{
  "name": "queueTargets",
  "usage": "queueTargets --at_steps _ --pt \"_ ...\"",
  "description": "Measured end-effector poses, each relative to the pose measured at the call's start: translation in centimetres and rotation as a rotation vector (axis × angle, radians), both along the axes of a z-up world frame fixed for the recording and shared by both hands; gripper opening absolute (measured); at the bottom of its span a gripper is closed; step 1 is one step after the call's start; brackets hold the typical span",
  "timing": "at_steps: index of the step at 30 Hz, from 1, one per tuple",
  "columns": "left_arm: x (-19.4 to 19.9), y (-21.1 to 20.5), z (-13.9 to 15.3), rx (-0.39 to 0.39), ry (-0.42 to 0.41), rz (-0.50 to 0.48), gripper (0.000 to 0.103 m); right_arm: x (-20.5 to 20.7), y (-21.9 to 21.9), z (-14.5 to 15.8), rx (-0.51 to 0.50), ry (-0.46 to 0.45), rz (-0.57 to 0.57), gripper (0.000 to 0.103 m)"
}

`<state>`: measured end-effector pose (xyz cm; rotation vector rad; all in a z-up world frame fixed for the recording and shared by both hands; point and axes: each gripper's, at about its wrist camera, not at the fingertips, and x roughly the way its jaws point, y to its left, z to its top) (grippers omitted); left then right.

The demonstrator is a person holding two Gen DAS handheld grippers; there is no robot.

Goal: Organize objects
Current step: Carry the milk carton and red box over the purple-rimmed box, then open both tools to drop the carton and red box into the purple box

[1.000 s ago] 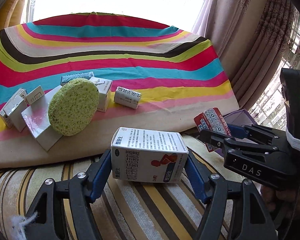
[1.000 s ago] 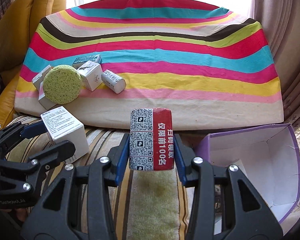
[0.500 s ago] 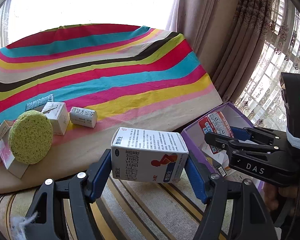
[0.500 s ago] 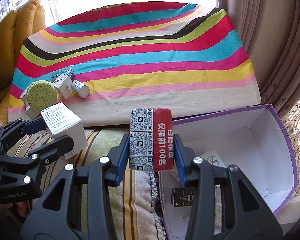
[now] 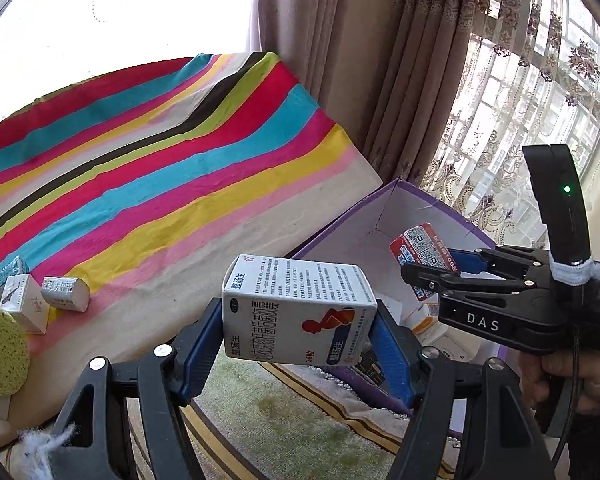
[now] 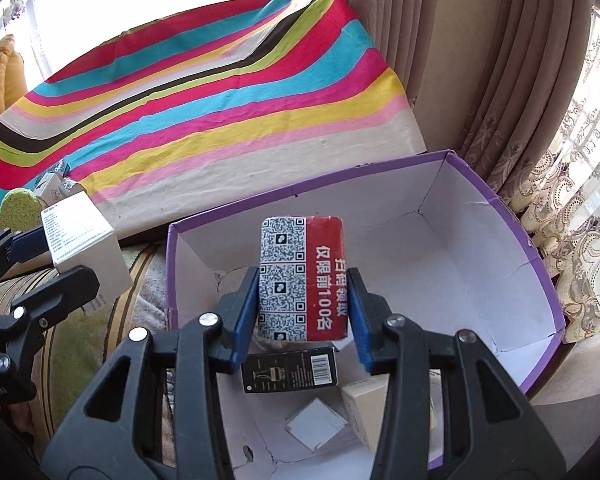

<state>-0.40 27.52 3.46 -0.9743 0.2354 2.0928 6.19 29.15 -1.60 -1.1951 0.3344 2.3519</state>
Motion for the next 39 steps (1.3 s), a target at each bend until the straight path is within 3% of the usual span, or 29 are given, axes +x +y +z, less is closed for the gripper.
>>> queueTargets --at_steps 8,11,15,17,29,39 --pt "0.7 3.4 -0.7 -0.026 -0.042 -0.128 0.076 1.8 1.8 -0.4 0.009 -0.015 -0.065 0.046" --pt "0.7 3.8 -1.0 -0.037 -0.049 -0.133 0.081 2.0 2.1 -0.6 0.008 -0.024 -0.083 0.054" --pt "0.4 3.3 -1.0 -0.021 -0.060 -0.101 0.082 2.2 2.2 -0.4 0.018 -0.018 -0.097 0.073" --pt "0.2 2.9 -1.0 -0.007 -0.066 -0.084 0.082 2.2 2.2 -0.3 0.011 -0.012 -0.099 0.076" --pt "0.2 -1.4 -0.1 0.052 -0.058 0.015 0.082 1.1 0.0 0.3 -0.030 0.016 -0.043 0.082" --pt "0.2 -6.9 -0.1 0.082 -0.080 0.108 0.082 -1.5 -4.8 0.3 -0.059 0.011 0.077 0.084"
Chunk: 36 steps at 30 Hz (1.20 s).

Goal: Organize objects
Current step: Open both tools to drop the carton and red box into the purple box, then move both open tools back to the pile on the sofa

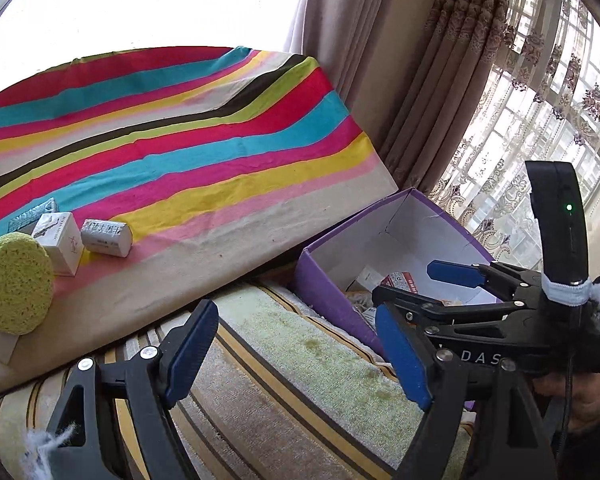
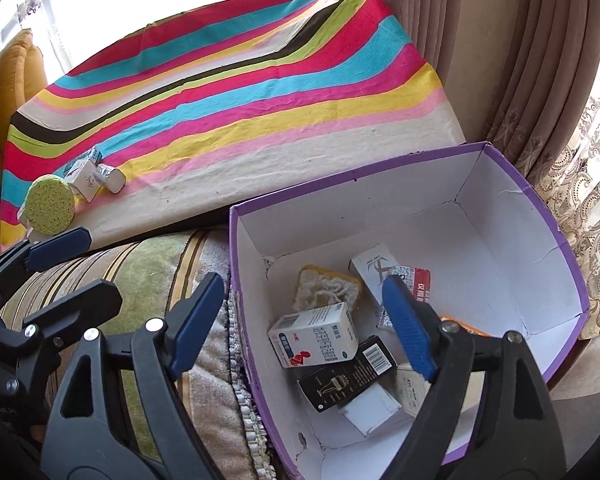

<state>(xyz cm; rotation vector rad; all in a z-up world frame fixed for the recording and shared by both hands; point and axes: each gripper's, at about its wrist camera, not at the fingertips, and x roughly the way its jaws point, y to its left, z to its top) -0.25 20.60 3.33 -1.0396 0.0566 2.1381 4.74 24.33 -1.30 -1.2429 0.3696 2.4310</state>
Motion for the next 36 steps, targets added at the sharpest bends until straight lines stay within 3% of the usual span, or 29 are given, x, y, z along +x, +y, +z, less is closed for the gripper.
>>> queueTargets --at_steps 13,27,31,36 --pt "-0.6 -9.4 -0.2 0.090 -0.042 0.182 0.082 -2.8 -5.9 0.1 -0.006 -0.005 0.148 0.087" --pt "-1.0 -18.3 -0.5 0.144 -0.068 0.397 0.082 -6.8 -12.3 1.1 0.050 0.068 0.376 0.096" --pt "-1.4 -20.6 -0.4 0.150 -0.068 0.461 0.082 -8.7 -14.7 1.8 0.117 0.100 0.458 0.096" --pt "-1.8 -23.4 -0.3 0.159 -0.071 0.536 0.082 -10.6 -18.6 2.3 0.277 0.140 0.587 0.097"
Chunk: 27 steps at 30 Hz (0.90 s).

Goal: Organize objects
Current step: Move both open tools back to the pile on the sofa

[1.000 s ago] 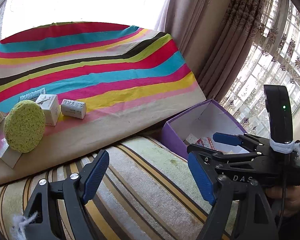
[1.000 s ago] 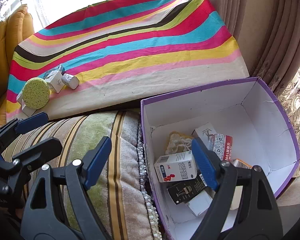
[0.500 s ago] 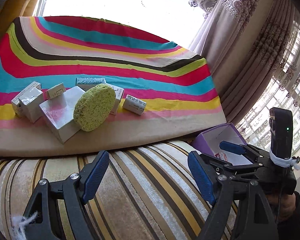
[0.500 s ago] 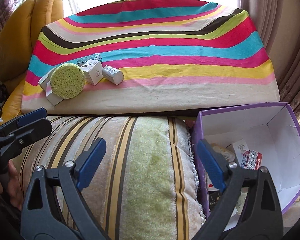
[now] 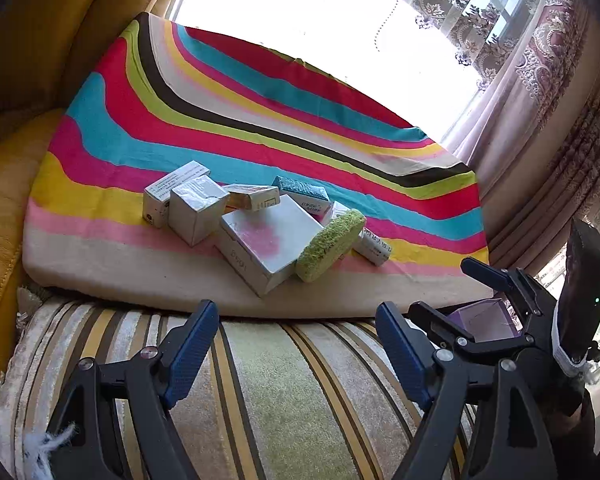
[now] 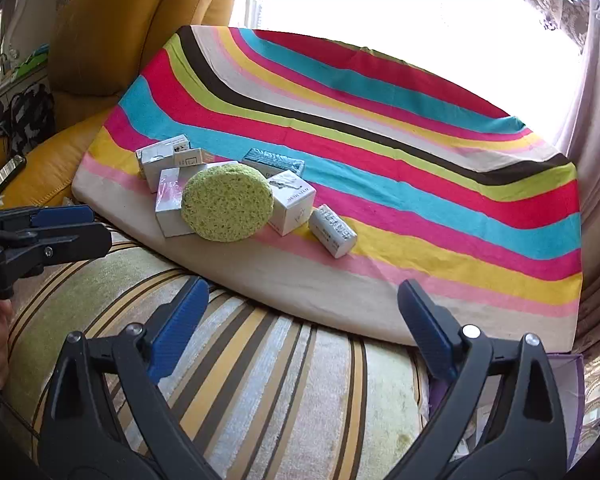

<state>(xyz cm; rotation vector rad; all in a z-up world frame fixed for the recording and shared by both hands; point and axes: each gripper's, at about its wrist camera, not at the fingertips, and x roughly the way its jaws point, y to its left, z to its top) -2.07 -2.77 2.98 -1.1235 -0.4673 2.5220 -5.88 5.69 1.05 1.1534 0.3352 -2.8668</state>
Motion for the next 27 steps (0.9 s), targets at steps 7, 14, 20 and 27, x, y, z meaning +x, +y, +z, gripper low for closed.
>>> queueTargets --at_steps 7,14,20,27 --pt "-1.5 -3.3 -0.4 -0.006 -0.047 0.116 0.082 -2.3 -4.6 -1.1 0.226 0.067 0.185 0.099" --pt "-3.8 -5.6 -1.2 0.011 -0.084 0.170 0.082 -4.3 -6.7 -3.1 0.382 0.079 0.253 0.099" --pt "-6.0 -4.9 -0.4 -0.093 -0.045 0.111 0.081 -5.5 -8.0 -4.6 0.422 0.090 0.295 0.099" --pt "-8.4 -3.1 0.0 -0.238 0.010 -0.026 0.072 -6.6 -8.4 -5.0 0.414 0.088 0.322 0.099"
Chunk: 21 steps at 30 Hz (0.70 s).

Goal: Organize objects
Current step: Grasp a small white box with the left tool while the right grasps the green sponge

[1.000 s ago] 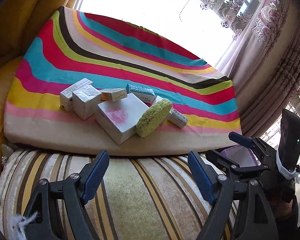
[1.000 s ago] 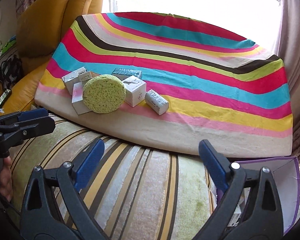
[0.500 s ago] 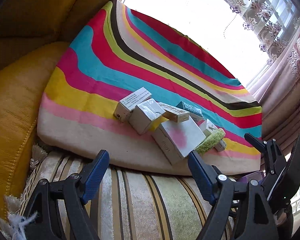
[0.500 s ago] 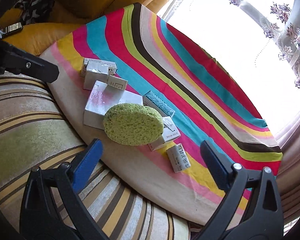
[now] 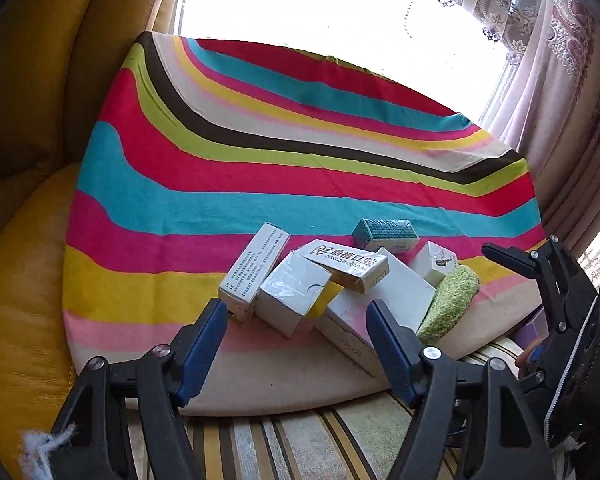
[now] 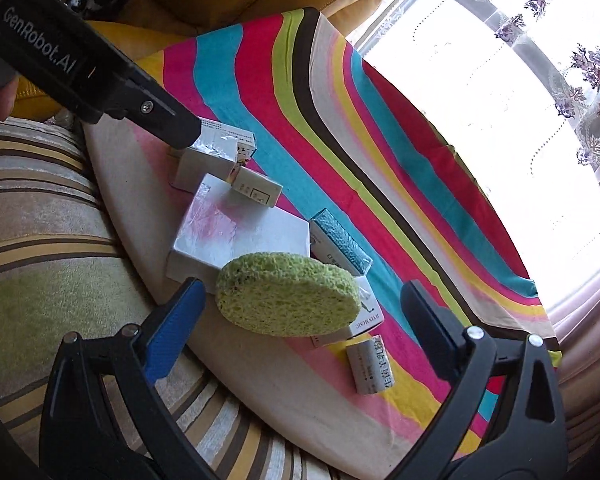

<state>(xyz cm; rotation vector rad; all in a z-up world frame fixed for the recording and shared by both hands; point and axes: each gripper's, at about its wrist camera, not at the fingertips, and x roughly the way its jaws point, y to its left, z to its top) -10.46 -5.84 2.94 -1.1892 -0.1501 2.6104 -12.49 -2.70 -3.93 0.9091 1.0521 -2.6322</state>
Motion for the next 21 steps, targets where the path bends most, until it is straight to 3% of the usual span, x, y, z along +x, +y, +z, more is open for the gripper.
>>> queueTargets --at_steps 10,12,13,17,21 --pt "-2.1 1.7 -0.9 -0.163 0.054 -0.167 0.070 -0.7 0.5 0.1 -0.105 -0.063 0.038 0.099" --pt "-2.6 1.8 -1.4 -0.173 0.042 -0.178 0.065 -0.9 0.9 0.2 -0.136 -0.078 0.035 0.098" --pt "-2.8 1.8 -1.7 -0.174 0.032 -0.182 0.057 -1.0 1.1 0.3 -0.151 -0.086 0.036 0.097" --pt "-2.8 2.0 -1.7 -0.169 0.038 -0.202 0.045 -1.3 1.7 0.4 -0.205 -0.117 0.035 0.084" --pt "-2.4 2.3 -1.6 -0.175 0.047 -0.223 0.036 -1.5 2.5 0.5 -0.265 -0.132 0.028 0.083"
